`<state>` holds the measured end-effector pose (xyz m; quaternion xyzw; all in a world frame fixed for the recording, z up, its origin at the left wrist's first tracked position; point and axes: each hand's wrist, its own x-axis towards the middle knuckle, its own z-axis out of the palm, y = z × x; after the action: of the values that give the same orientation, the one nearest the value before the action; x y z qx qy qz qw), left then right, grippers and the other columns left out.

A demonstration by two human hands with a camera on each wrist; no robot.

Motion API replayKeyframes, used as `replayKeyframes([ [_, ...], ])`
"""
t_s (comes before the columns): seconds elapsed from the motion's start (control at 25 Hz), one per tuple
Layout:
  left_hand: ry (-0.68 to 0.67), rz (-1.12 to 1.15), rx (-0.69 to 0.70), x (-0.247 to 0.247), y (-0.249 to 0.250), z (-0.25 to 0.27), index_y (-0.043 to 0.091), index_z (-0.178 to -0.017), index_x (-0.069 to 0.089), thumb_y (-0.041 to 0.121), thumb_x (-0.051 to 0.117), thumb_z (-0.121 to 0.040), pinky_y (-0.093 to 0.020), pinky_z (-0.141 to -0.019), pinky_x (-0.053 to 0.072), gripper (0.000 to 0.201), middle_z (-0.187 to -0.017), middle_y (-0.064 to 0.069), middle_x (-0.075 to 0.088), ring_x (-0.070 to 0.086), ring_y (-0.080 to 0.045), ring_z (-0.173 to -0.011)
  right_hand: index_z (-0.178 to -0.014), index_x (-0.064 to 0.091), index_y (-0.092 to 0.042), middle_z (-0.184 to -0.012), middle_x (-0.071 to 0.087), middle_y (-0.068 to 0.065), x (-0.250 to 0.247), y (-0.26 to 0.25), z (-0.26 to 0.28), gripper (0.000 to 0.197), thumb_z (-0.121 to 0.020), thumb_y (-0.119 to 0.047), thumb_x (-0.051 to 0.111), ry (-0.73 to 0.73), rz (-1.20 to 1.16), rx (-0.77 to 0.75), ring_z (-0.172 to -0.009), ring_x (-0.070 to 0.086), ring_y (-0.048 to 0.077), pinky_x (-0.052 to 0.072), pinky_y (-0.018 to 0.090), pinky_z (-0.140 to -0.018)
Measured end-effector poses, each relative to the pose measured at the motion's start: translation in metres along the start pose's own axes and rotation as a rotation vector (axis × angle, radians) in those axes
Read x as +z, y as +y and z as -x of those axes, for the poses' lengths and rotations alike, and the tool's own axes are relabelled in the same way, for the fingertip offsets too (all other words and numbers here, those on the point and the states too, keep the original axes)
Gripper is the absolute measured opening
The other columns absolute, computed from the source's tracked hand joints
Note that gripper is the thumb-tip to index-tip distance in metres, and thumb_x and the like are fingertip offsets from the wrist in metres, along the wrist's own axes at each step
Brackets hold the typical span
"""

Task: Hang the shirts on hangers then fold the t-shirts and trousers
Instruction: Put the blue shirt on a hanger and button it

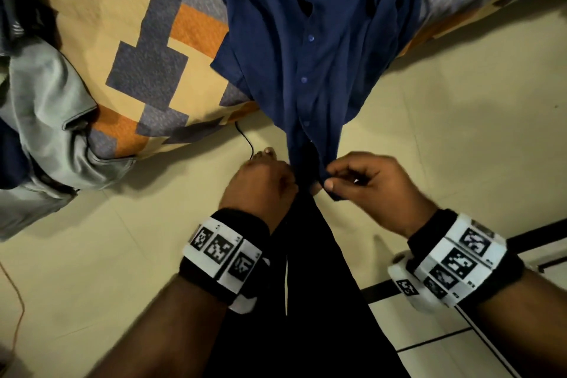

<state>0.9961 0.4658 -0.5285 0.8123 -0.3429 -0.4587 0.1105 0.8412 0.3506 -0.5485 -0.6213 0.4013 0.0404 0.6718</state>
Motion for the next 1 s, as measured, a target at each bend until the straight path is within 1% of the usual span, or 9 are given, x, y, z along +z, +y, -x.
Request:
replayKeyframes([
  [0.08,-0.014,0.284,-0.11,0.006,0.005,0.0,0.014,-0.073,0.069,0.011,0.07,-0.077,-0.016,-0.064,0.043,0.006,-0.07,0.002,0.065,0.058,-0.013,-0.067,-0.089,0.074,-0.013,-0.074,0.058,-0.02,0.012,0.004,0.005,0.012,-0.079,-0.01,0.07,-0.03,0.234,-0.182,-0.071,0.057,-0.008,0.042,0.008,-0.072],
  [0.12,-0.028,0.405,-0.174,0.009,0.006,0.0,0.017,-0.067,0.067,0.009,0.072,-0.076,-0.014,-0.062,0.042,0.013,-0.063,0.005,0.063,0.056,-0.009,-0.06,-0.092,0.075,-0.01,-0.074,0.054,-0.024,0.016,0.007,0.005,0.015,-0.079,-0.012,0.068,-0.018,0.313,-0.235,-0.072,0.054,-0.013,0.039,0.004,-0.072],
  [0.28,-0.082,0.697,-0.293,0.016,-0.005,-0.002,0.018,-0.062,0.069,0.003,0.073,-0.076,-0.03,-0.068,0.049,0.021,-0.06,0.001,0.066,0.058,-0.012,-0.056,-0.097,0.076,-0.011,-0.077,0.054,-0.025,0.022,0.016,0.003,0.02,-0.08,-0.017,0.066,0.052,0.332,-0.212,-0.076,0.056,-0.003,0.04,0.005,-0.072],
  [0.44,-0.07,0.775,-0.298,0.019,-0.012,-0.003,0.02,-0.062,0.072,0.0,0.072,-0.078,-0.043,-0.076,0.055,0.026,-0.065,-0.011,0.068,0.062,-0.023,-0.063,-0.101,0.075,-0.01,-0.086,0.063,-0.016,0.028,0.02,0.004,0.024,-0.08,-0.017,0.066,0.069,0.251,-0.18,-0.083,0.062,0.0,0.047,0.01,-0.077],
  [0.56,-0.053,0.825,-0.328,0.017,-0.014,-0.004,0.016,-0.066,0.071,-0.004,0.069,-0.079,-0.04,-0.075,0.056,0.024,-0.064,-0.01,0.068,0.064,-0.022,-0.061,-0.102,0.074,-0.007,-0.09,0.065,-0.012,0.031,0.021,0.0,0.024,-0.082,-0.011,0.061,0.062,0.211,-0.177,-0.084,0.062,-0.002,0.048,0.012,-0.079],
  [0.72,-0.009,0.824,-0.359,0.016,-0.011,-0.007,0.022,-0.063,0.073,-0.002,0.069,-0.079,-0.039,-0.076,0.058,0.03,-0.063,-0.007,0.07,0.067,-0.024,-0.063,-0.092,0.076,-0.012,-0.078,0.065,-0.017,0.031,0.017,-0.006,0.016,-0.081,-0.014,0.065,0.055,0.165,-0.128,-0.074,0.064,0.002,0.049,0.016,-0.072],
  [0.8,0.012,0.837,-0.353,0.017,-0.008,-0.01,0.027,-0.061,0.074,0.01,0.072,-0.076,-0.041,-0.077,0.057,0.023,-0.064,-0.008,0.07,0.067,-0.026,-0.064,-0.086,0.075,-0.017,-0.071,0.066,-0.017,0.031,0.012,-0.01,0.008,-0.081,-0.011,0.071,0.034,0.084,-0.045,-0.068,0.065,0.003,0.049,0.018,-0.066],
  [0.88,0.03,0.825,-0.33,0.018,-0.007,-0.012,0.031,-0.062,0.075,0.024,0.073,-0.069,-0.042,-0.079,0.057,0.01,-0.067,-0.008,0.072,0.069,-0.027,-0.067,-0.08,0.071,-0.025,-0.07,0.068,-0.014,0.03,0.009,-0.014,0.019,-0.081,-0.007,0.074,0.02,0.016,0.02,-0.067,0.068,0.007,0.052,0.023,-0.065],
  [1.0,0.093,0.797,-0.295,0.019,-0.009,-0.014,0.028,-0.07,0.071,0.013,0.074,-0.074,-0.05,-0.08,0.056,0.016,-0.073,-0.01,0.072,0.07,-0.031,-0.072,-0.075,0.069,-0.027,-0.071,0.068,-0.006,0.029,0.003,-0.018,0.024,-0.081,-0.004,0.073,0.033,0.0,0.058,-0.068,0.069,0.016,0.057,0.032,-0.067],
])
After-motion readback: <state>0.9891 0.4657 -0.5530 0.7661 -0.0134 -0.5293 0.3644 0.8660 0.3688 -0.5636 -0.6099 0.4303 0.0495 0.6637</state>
